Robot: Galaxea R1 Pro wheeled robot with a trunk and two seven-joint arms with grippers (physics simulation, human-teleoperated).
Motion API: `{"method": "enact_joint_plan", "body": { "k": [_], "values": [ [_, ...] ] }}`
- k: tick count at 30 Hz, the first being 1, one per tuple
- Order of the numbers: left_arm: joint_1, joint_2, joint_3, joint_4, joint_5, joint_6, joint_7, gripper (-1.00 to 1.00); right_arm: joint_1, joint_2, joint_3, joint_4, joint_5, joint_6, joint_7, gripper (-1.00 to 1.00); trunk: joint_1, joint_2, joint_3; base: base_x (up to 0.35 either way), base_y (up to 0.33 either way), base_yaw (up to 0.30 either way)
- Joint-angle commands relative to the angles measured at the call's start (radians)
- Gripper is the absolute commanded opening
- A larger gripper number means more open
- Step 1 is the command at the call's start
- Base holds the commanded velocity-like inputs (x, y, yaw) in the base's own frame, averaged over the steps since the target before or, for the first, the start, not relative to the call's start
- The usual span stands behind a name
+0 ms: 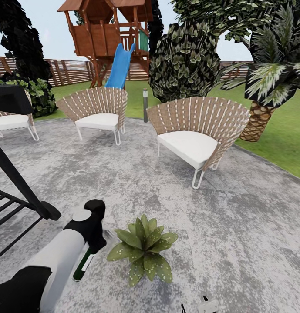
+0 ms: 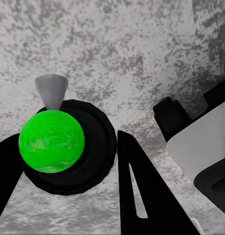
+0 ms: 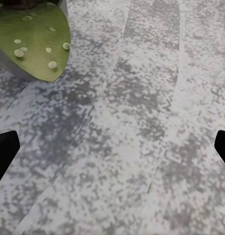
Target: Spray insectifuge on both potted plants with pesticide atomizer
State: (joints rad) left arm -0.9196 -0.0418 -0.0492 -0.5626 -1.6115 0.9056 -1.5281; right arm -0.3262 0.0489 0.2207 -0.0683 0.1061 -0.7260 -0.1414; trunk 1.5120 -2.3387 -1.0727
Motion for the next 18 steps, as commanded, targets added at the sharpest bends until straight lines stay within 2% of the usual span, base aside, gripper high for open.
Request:
{"method": "enact_joint_plan", "body": {
  "k": [1,6,8,9,12,15,18],
  "values": [
    [-0.013,-0.001,-0.002,-0.001,-0.009,0.009,-0.031,-1.00,-0.001,0.000,0.002,0.001,0.010,-0.001,-0.010,1.00,0.000,0.000,-0.001,0.000,0.000,0.000],
    [-0.058,-0.006,-0.005,0.000,-0.015,0.007,-0.043,-1.00,-0.001,0.000,0.002,0.001,0.010,-0.001,-0.010,1.00,0.000,0.000,-0.001,0.000,0.000,0.000],
    [-0.066,-0.010,-0.030,0.004,-0.015,0.007,-0.043,-1.00,-0.001,0.000,0.002,0.001,0.010,-0.001,-0.010,1.00,0.000,0.000,-0.001,0.000,0.000,0.000],
    [-0.063,-0.010,-0.059,0.008,-0.015,0.007,-0.043,-1.00,-0.001,0.000,0.002,0.002,0.012,0.000,-0.009,1.00,0.000,0.000,-0.001,0.000,0.000,0.000],
    [-0.052,-0.005,-0.096,0.015,-0.015,0.005,-0.043,-1.00,-0.001,-0.002,0.003,0.002,0.013,0.000,-0.007,1.00,0.000,0.000,-0.001,0.000,0.000,0.000],
    [-0.009,0.008,-0.098,0.016,-0.015,0.002,-0.043,-1.00,-0.001,-0.002,0.003,0.002,0.014,0.000,-0.007,1.00,0.000,0.000,-0.001,0.000,0.000,0.000],
    [0.001,0.009,-0.098,0.013,-0.013,0.001,-0.043,-1.00,-0.001,-0.002,0.003,0.001,0.013,0.000,-0.009,1.00,0.000,0.000,-0.001,0.000,0.000,0.000]
  ]
}}
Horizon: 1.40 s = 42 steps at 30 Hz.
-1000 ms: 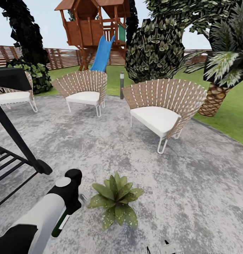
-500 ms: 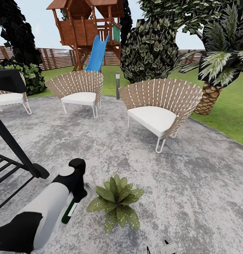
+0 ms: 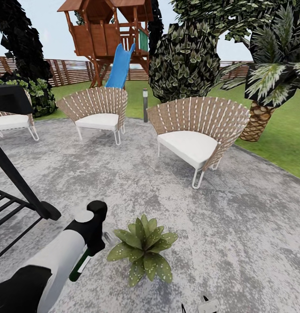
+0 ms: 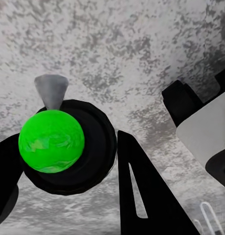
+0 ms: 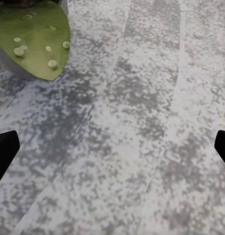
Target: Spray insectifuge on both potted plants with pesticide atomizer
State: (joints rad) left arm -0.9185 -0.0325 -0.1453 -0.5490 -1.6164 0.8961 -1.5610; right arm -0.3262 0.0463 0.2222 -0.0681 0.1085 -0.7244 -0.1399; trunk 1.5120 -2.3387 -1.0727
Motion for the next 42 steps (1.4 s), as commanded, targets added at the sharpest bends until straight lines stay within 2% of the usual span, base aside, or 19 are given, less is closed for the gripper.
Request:
{"method": "enact_joint_plan", "body": {
  "k": [1,7,16,28,36,42],
  "values": [
    [0.000,0.000,-0.002,-0.002,-0.008,0.011,-0.010,-1.00,-0.001,0.001,0.002,0.001,0.010,-0.002,-0.011,1.00,0.000,0.000,-0.001,0.000,0.000,0.000],
    [0.003,-0.002,-0.001,0.002,-0.008,0.011,-0.010,-1.00,-0.001,0.001,0.000,0.001,0.008,-0.002,-0.012,1.00,0.000,0.000,-0.001,0.000,0.023,-0.138],
    [0.003,-0.003,-0.003,-0.012,-0.008,0.014,-0.010,-1.00,-0.001,0.001,0.000,0.001,0.007,-0.002,-0.012,1.00,0.000,0.000,-0.001,-0.064,0.289,-0.280],
    [-0.008,-0.011,0.003,-0.014,-0.009,0.014,-0.010,-1.00,-0.001,0.002,0.000,0.001,0.007,-0.002,-0.012,1.00,0.000,0.000,-0.001,-0.003,0.126,-0.020],
    [-0.020,-0.024,0.004,-0.017,-0.007,0.015,-0.010,-1.00,-0.001,0.002,0.000,0.001,0.007,-0.002,-0.012,1.00,0.000,0.000,-0.001,0.025,0.108,-0.042],
    [-0.028,-0.052,0.004,-0.018,-0.007,0.014,-0.010,-1.00,-0.001,0.002,0.000,0.001,0.007,-0.002,-0.012,1.00,0.000,0.000,-0.001,0.001,0.003,-0.244]
  ]
}}
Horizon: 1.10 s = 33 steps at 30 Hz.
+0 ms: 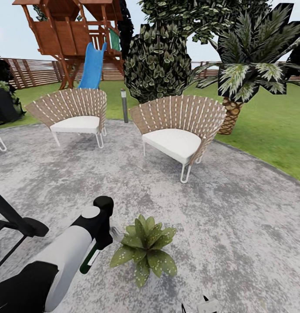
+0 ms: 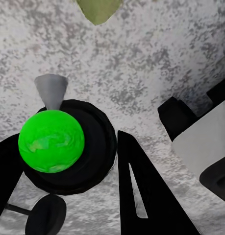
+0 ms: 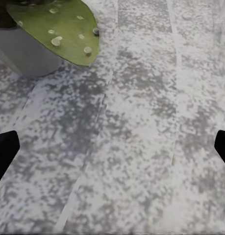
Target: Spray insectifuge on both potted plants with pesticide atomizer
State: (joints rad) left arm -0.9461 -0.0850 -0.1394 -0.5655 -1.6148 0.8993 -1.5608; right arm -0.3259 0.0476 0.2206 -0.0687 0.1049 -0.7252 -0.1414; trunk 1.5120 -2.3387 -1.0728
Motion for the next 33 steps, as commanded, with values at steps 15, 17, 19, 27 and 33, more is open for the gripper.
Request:
{"method": "enact_joint_plan", "body": {
  "k": [15,17,19,27,33],
  "values": [
    [0.009,0.001,-0.006,-0.001,-0.013,0.012,-0.010,-1.00,-0.001,0.000,0.002,0.001,0.010,-0.002,-0.012,1.00,0.000,0.000,-0.001,0.000,0.141,-0.123],
    [0.011,0.003,-0.006,-0.001,-0.013,0.012,-0.010,-1.00,-0.001,0.000,0.002,0.001,0.010,-0.002,-0.011,1.00,0.000,0.000,-0.001,0.083,0.069,-0.001],
    [0.008,0.004,-0.005,-0.001,-0.013,0.013,-0.010,-1.00,-0.001,0.001,0.002,0.001,0.010,-0.002,-0.011,1.00,0.000,0.000,-0.001,0.210,0.158,0.000],
    [0.011,0.001,-0.006,-0.001,-0.012,0.013,-0.010,-1.00,-0.001,0.000,0.002,0.001,0.010,-0.001,-0.011,1.00,0.000,0.000,-0.001,0.233,0.180,-0.040],
    [0.013,0.003,-0.009,-0.001,-0.013,0.012,-0.010,-1.00,-0.001,0.000,0.002,0.001,0.010,-0.002,-0.010,1.00,0.000,0.000,-0.001,0.062,0.047,-0.252]
  ]
}}
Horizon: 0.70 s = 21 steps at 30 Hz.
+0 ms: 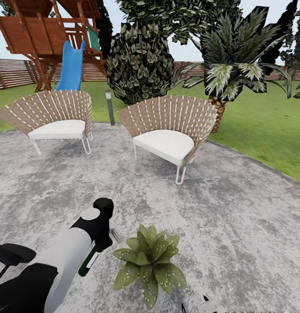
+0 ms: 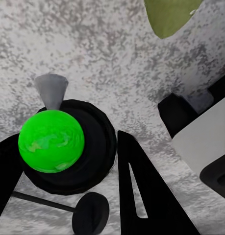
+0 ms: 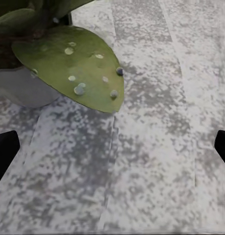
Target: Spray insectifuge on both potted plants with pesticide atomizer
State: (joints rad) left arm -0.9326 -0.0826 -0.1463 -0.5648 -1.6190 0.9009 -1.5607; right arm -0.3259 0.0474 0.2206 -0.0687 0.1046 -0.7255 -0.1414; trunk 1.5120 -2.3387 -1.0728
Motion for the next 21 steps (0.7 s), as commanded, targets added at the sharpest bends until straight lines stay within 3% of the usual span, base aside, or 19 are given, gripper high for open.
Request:
{"method": "enact_joint_plan", "body": {
  "k": [1,7,21],
  "values": [
    [0.000,0.002,-0.002,-0.001,-0.009,0.010,-0.010,-1.00,-0.001,0.000,0.002,0.001,0.010,-0.001,-0.010,1.00,0.000,0.000,-0.001,0.007,0.005,-0.275],
    [0.003,0.006,-0.001,-0.001,-0.009,0.011,-0.010,-1.00,-0.001,0.000,0.002,0.001,0.010,-0.001,-0.010,1.00,0.000,0.000,-0.001,0.001,0.001,-0.220],
    [-0.056,-0.023,0.005,-0.003,0.000,0.015,-0.010,-1.00,-0.001,0.001,0.002,0.001,0.011,-0.001,-0.012,1.00,0.000,0.000,-0.001,0.025,0.035,-0.007]
  ]
}}
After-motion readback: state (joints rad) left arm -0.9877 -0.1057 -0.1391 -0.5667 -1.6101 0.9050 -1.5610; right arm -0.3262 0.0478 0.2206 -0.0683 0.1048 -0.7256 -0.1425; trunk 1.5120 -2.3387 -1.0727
